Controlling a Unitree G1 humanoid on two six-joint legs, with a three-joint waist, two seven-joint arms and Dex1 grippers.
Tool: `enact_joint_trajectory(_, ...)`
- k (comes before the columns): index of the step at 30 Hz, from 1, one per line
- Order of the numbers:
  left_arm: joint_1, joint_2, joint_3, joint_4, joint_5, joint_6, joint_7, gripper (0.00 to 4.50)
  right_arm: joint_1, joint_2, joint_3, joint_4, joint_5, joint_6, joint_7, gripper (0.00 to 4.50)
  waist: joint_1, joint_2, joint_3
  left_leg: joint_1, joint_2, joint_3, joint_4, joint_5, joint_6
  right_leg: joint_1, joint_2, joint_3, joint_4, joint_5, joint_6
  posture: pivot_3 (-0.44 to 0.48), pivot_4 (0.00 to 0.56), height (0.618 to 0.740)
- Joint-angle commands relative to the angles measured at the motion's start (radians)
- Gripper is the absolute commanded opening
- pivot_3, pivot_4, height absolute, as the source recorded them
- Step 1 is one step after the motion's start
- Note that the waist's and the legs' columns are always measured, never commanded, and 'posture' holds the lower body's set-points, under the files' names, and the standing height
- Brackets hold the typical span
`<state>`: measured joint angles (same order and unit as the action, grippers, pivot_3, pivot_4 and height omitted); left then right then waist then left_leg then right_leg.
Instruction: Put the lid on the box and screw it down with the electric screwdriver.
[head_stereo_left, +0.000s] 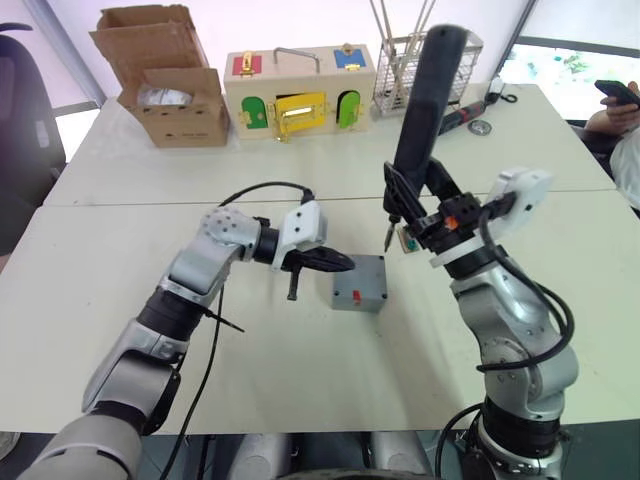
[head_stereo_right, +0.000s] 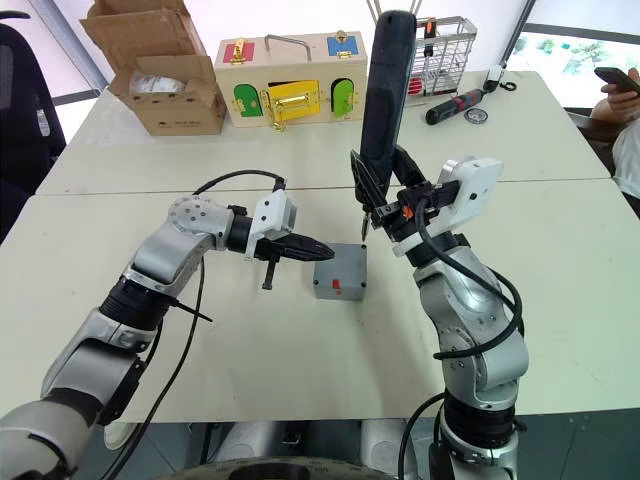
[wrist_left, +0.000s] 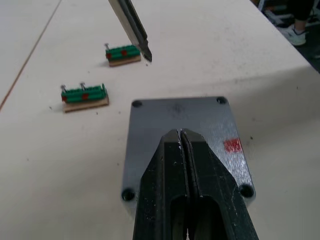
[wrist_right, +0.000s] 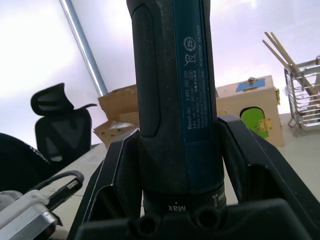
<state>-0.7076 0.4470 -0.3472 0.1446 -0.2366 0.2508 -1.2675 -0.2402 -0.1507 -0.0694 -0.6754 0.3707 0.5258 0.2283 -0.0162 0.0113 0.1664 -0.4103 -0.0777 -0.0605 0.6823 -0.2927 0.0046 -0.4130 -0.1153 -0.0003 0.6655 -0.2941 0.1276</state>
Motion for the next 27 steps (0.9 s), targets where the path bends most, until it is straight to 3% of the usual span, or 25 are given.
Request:
enact_joint_trajectory(1,-0.001,0.002,-0.003,-0.01,0.013,-0.02,-0.016,0.0,0.007,0.002,0.03,-0.014,-0.036,-0.097,0.002,1.98,0.0,0.0,0.0,0.0,0.0,0.0,0.0,0.0,0.0,0.0,0.0,0.0,0.0,0.0,0.0,0.0,0.15,0.74)
enact_joint_trajectory(27,0.008,0.001,-0.007,-0.012,0.03,-0.006,-0.028,0.0,0.035,0.032,0.063,0.145,-0.112,-0.282,-0.021,1.98,-0.001,0.0,0.0,0.0,0.0,0.0,0.0,0.0,0.0,0.001,0.0,0.0,0.0,0.0,0.0,0.0,0.15,0.74)
